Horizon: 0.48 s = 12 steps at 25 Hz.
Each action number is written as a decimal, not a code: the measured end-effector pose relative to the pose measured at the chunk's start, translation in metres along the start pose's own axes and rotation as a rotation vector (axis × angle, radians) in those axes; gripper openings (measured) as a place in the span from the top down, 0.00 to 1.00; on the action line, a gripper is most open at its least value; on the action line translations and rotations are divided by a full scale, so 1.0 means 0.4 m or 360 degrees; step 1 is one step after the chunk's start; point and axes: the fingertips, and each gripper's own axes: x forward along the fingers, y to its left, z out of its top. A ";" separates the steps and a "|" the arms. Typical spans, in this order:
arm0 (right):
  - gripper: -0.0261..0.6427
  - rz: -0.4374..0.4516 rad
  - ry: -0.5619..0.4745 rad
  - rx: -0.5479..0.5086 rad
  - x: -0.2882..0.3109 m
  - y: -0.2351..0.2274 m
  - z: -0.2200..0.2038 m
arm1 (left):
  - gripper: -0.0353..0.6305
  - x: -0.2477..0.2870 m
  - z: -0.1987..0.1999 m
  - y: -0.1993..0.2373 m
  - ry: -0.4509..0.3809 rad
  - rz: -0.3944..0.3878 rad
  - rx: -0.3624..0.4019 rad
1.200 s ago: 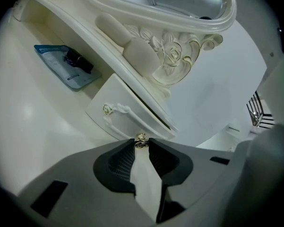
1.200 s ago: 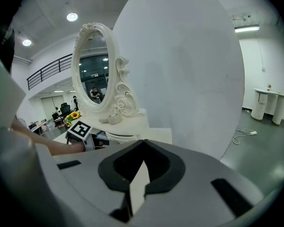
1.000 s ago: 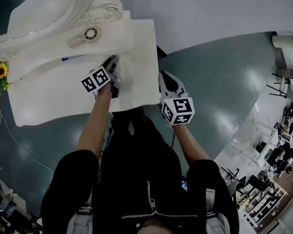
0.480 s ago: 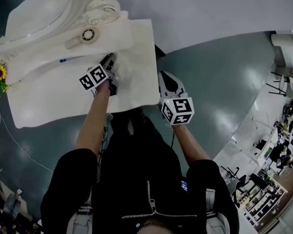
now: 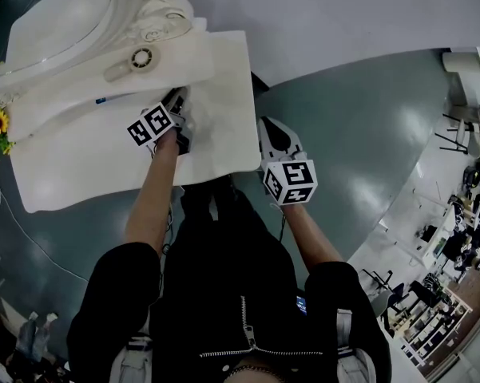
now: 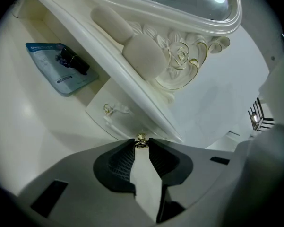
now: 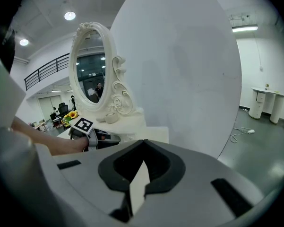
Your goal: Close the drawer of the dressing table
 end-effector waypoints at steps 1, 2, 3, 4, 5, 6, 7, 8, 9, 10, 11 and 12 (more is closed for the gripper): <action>0.95 -0.0001 -0.0001 0.0001 0.000 -0.001 -0.001 | 0.79 0.001 0.000 0.001 -0.0001 0.0001 -0.0001; 0.95 -0.0003 -0.0001 0.0001 -0.001 -0.002 -0.003 | 0.79 0.003 0.001 0.001 -0.0005 0.0006 0.0000; 0.95 -0.0006 -0.0002 0.0002 -0.003 -0.004 -0.003 | 0.79 0.004 0.001 0.000 -0.0010 0.0011 0.0001; 0.95 -0.0008 -0.0002 0.0003 -0.005 -0.005 -0.004 | 0.79 0.004 0.001 -0.001 -0.0014 0.0016 0.0003; 0.95 -0.0010 -0.0002 0.0004 -0.008 -0.004 -0.005 | 0.79 0.003 0.002 -0.002 -0.0016 0.0019 0.0003; 0.95 -0.0011 -0.0001 0.0005 -0.012 -0.003 -0.006 | 0.79 0.001 0.002 -0.002 -0.0018 0.0023 0.0004; 0.95 -0.0011 -0.0001 0.0005 -0.015 -0.001 -0.007 | 0.79 -0.001 0.001 -0.003 -0.0021 0.0027 0.0005; 0.95 -0.0011 -0.0001 0.0005 -0.018 0.002 -0.007 | 0.78 -0.003 -0.001 -0.004 -0.0023 0.0033 0.0009; 0.95 -0.0010 -0.0003 0.0005 -0.020 0.005 -0.007 | 0.78 -0.006 -0.002 -0.006 -0.0024 0.0037 0.0016; 0.95 -0.0007 -0.0005 0.0005 -0.021 0.008 -0.007 | 0.78 -0.009 -0.004 -0.008 -0.0024 0.0038 0.0026; 0.95 -0.0004 -0.0008 0.0003 -0.021 0.011 -0.006 | 0.78 -0.013 -0.005 -0.010 -0.0024 0.0039 0.0038; 0.95 -0.0001 -0.0011 0.0000 -0.021 0.014 -0.005 | 0.77 -0.017 -0.007 -0.012 -0.0022 0.0038 0.0050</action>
